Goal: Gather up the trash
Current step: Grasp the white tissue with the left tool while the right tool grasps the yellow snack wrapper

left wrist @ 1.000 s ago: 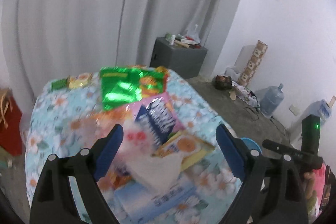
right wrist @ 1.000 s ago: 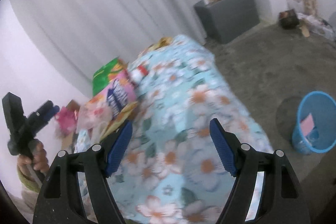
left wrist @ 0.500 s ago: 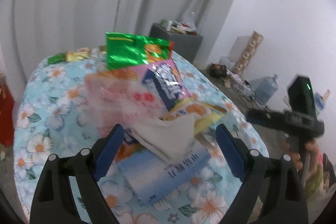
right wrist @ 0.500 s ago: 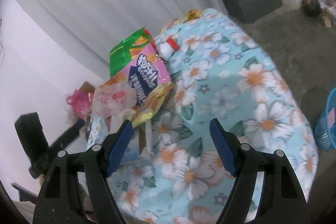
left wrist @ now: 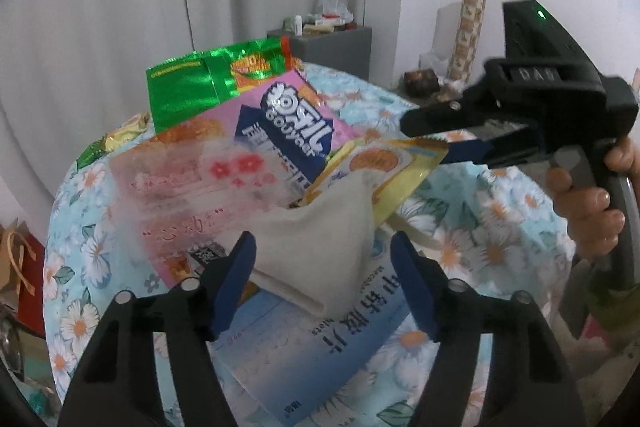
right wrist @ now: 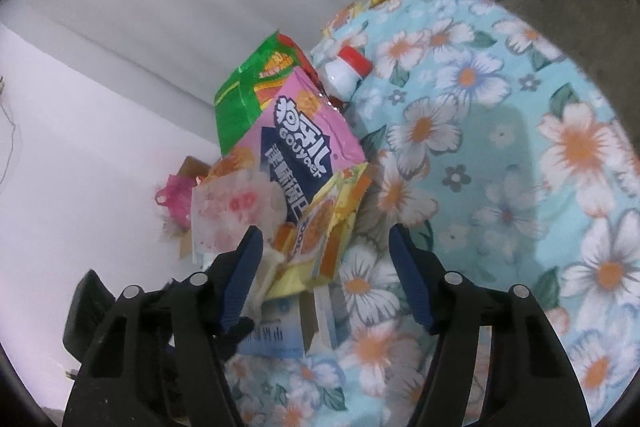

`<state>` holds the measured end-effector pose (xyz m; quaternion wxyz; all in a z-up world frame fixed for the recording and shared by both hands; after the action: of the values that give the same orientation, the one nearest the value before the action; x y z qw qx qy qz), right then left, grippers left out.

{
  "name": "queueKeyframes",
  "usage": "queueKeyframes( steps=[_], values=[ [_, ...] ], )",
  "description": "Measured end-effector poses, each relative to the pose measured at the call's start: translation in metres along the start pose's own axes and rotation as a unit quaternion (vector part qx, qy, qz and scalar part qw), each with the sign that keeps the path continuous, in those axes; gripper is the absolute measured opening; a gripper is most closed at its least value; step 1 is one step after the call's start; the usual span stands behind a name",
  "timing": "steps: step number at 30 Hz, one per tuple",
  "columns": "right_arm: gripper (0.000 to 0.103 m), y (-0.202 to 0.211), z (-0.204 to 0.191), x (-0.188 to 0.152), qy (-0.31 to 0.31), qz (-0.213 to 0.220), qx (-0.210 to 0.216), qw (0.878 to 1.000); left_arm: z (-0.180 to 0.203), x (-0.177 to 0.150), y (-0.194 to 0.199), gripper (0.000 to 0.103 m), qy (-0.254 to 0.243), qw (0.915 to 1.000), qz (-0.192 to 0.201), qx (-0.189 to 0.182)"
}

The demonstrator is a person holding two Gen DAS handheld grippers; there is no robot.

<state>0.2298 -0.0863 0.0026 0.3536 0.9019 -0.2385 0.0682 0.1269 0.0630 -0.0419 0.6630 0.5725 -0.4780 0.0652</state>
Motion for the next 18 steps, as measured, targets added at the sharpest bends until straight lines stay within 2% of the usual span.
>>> queueKeyframes(
  steps=[4,10,14,18],
  values=[
    [0.054,-0.014,0.003,0.002,-0.014,-0.015,0.004,1.0,-0.002,-0.004,-0.007,0.057,-0.003,0.9999,-0.011,0.003],
    [0.033,-0.024,0.006,-0.001,-0.024,-0.033,0.013,0.999,-0.007,-0.005,-0.009,0.041,0.01,0.9998,-0.013,-0.006],
    [0.018,-0.022,0.002,-0.003,-0.02,-0.029,0.015,0.999,-0.006,-0.004,-0.008,0.03,0.008,0.9999,-0.012,-0.008],
    [0.012,-0.015,0.0,-0.005,-0.016,-0.02,0.017,1.0,-0.005,-0.003,-0.007,0.021,0.005,0.9999,-0.01,-0.007]
  ],
)
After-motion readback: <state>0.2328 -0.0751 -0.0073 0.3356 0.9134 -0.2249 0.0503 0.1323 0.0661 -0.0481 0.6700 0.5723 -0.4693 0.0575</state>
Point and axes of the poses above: each gripper's, at about its wrist camera, not at the fingertips, and y roughly against the way its jaws point, z to its right, x to its top, the point moved 5 cm from there along -y, roughly the way its jaws point, and after that the axes turned 8 degrees about -y, right-handed, at the moved point
